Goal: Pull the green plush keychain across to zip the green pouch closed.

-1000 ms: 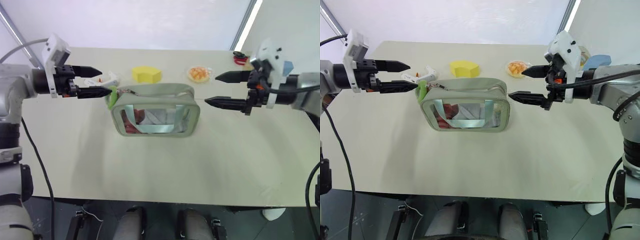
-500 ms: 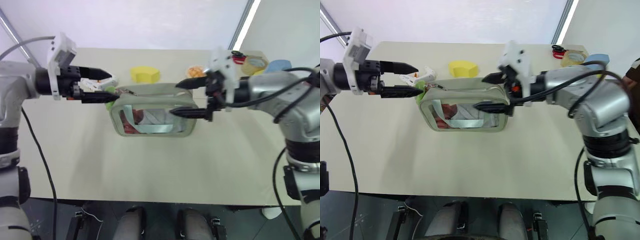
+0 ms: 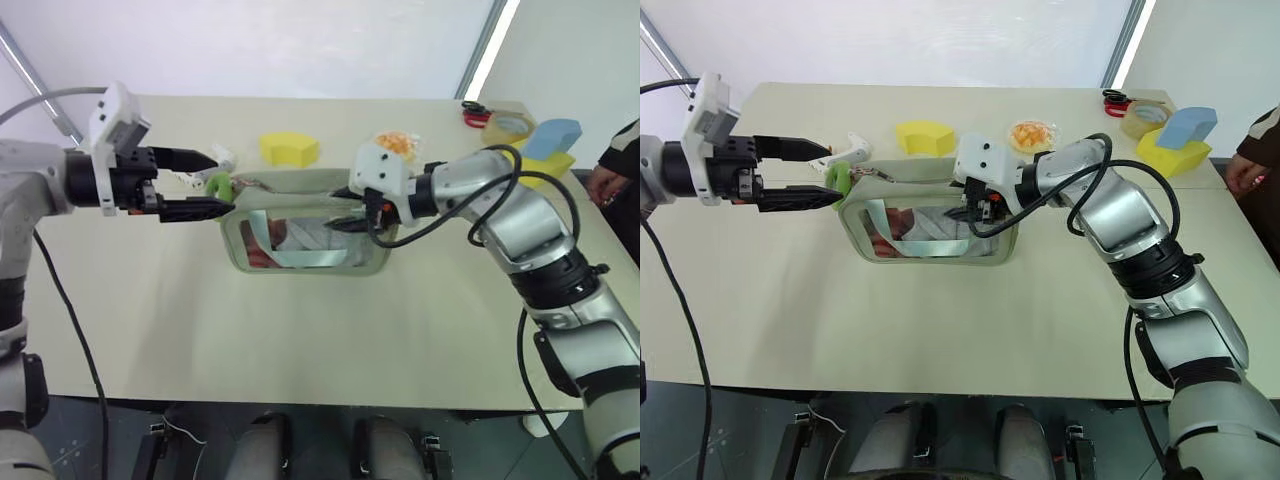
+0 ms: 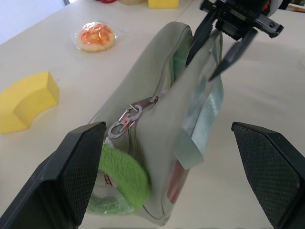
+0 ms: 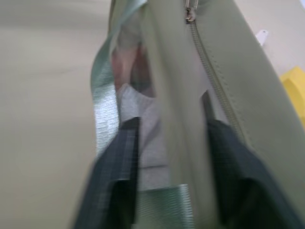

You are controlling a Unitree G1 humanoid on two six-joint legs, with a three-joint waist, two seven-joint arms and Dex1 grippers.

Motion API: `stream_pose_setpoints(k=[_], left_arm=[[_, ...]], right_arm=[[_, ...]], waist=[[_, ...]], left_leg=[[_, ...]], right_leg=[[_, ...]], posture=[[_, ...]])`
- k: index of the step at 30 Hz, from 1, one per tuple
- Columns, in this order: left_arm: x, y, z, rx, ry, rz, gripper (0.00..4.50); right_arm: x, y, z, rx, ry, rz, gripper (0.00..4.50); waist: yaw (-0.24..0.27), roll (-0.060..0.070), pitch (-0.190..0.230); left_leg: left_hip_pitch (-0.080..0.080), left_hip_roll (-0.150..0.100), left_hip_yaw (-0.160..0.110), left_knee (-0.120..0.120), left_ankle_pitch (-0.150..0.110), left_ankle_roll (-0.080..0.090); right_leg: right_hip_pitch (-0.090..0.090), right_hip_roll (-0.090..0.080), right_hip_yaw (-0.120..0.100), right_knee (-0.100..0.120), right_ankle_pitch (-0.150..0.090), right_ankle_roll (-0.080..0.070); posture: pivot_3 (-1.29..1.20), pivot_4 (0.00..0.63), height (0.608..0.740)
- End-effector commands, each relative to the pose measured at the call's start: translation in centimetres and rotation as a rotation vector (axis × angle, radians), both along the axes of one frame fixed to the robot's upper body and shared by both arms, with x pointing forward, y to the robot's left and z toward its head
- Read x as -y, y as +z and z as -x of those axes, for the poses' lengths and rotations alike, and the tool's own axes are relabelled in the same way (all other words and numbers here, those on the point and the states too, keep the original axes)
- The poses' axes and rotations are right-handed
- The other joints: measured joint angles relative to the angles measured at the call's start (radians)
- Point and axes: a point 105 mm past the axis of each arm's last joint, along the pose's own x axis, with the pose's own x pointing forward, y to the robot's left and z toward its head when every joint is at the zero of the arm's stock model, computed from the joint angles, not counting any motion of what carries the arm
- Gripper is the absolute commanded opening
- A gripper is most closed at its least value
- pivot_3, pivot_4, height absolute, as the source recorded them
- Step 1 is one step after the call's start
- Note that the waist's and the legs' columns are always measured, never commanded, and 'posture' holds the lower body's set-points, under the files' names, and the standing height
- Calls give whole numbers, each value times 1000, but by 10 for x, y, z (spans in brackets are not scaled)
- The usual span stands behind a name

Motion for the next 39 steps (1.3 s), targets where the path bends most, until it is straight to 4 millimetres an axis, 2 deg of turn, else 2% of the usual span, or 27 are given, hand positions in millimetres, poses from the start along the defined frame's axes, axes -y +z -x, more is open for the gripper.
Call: stream_pose_setpoints(k=[1, 5, 11, 21, 31, 34, 37, 39], left_arm=[[-4, 17, 4, 70, 19, 8, 4500], [-4, 16, 1, 78, 24, 3, 4500], [-3, 19, -1, 84, 20, 5, 4500], [-1, 17, -4, 85, 11, 4, 4500], [0, 16, -7, 88, 8, 10, 4500], [-2, 17, -8, 89, 13, 10, 4500], [-12, 16, -11, 70, 52, 26, 4500], [-24, 12, -15, 54, 94, 26, 4500]], right_arm=[[-9, 20, -8, 76, -31, -40, 66], [-11, 30, -27, 130, -128, -83, 66], [-14, 44, -32, 256, -122, -75, 66], [-15, 20, -8, 303, 81, 46, 66], [-9, 17, -11, 284, 62, 66, 66], [-9, 22, -10, 269, 47, 33, 1116], [4, 35, -3, 258, 33, 10, 2528], [16, 44, 3, 252, 18, 3, 2528]], waist=[[-2, 0, 0], [-2, 0, 0], [2, 0, 0], [-1, 0, 0], [0, 0, 0], [0, 0, 0], [2, 0, 0], [3, 0, 0]], left_leg=[[0, 0, 0, 0, 0, 0], [0, 1, 0, 0, 0, 0], [0, 1, 0, 0, 0, 0], [0, 1, 1, 0, 0, 0], [0, 1, 1, 0, 0, 0], [0, 1, 1, 0, 0, 0], [0, 1, 1, 0, 0, 0], [0, 1, 1, 0, 0, 0]], right_leg=[[0, 0, 0, 0, 0, 0], [0, 2, 1, 0, 0, 0], [-1, 2, 2, 0, 0, 0], [-1, 2, 3, 0, 0, 0], [-1, 2, 3, 0, 0, 0], [-1, 2, 3, 0, 0, 0], [-1, 2, 3, 0, 0, 0], [-1, 2, 3, 0, 0, 0]], posture=[[0, 150, 740], [0, 150, 740], [0, 150, 740], [0, 150, 740], [0, 150, 740], [0, 150, 740], [0, 150, 740], [0, 150, 740]])
